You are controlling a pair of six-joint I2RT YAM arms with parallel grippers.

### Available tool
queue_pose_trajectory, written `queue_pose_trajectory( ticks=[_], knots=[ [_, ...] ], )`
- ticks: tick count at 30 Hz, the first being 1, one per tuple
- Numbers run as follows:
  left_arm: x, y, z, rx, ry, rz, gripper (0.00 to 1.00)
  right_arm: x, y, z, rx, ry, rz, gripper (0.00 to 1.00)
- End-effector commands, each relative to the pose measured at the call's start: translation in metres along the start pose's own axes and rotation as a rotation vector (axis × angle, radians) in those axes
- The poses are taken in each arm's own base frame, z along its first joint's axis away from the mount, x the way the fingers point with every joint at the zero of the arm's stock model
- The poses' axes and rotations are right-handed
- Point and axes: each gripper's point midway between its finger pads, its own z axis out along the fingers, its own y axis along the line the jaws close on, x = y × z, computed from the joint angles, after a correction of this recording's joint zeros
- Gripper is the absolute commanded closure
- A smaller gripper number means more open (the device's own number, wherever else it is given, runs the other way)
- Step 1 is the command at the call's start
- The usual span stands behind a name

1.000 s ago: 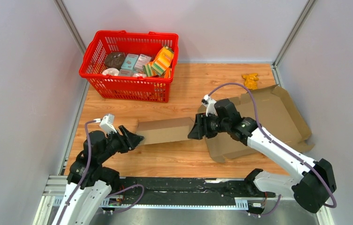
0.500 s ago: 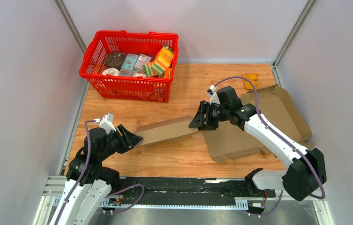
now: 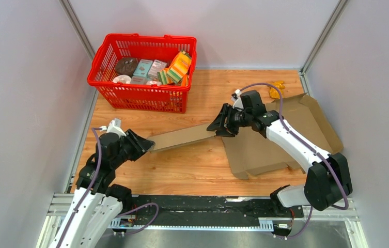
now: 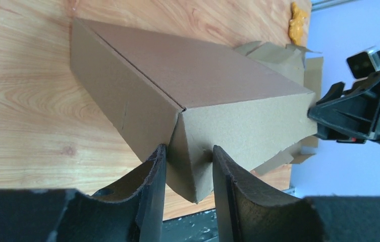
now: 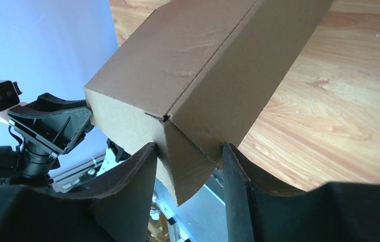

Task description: Fold the paper box

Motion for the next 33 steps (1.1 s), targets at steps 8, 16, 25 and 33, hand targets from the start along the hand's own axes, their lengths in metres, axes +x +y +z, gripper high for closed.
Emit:
queue_pose_trajectory(
  ticks=[8, 16, 25, 33],
  knots=[
    [0.009, -0.116, -0.066, 0.469, 0.182, -0.220, 0.62, 0.064, 0.116, -0.062, -0.367, 0.261, 0.146, 0.53],
    [0.016, -0.102, -0.073, 0.449, 0.185, -0.378, 0.62, 0.073, 0.115, -0.069, -0.318, 0.264, 0.301, 0.53],
    [0.022, -0.086, -0.054, 0.336, 0.214, -0.447, 0.62, 0.069, 0.108, -0.044, -0.201, 0.329, 0.374, 0.51],
    [0.027, -0.067, -0.034, 0.289, 0.199, -0.426, 0.63, 0.052, 0.115, -0.030, -0.155, 0.312, 0.327, 0.50]
  ],
)
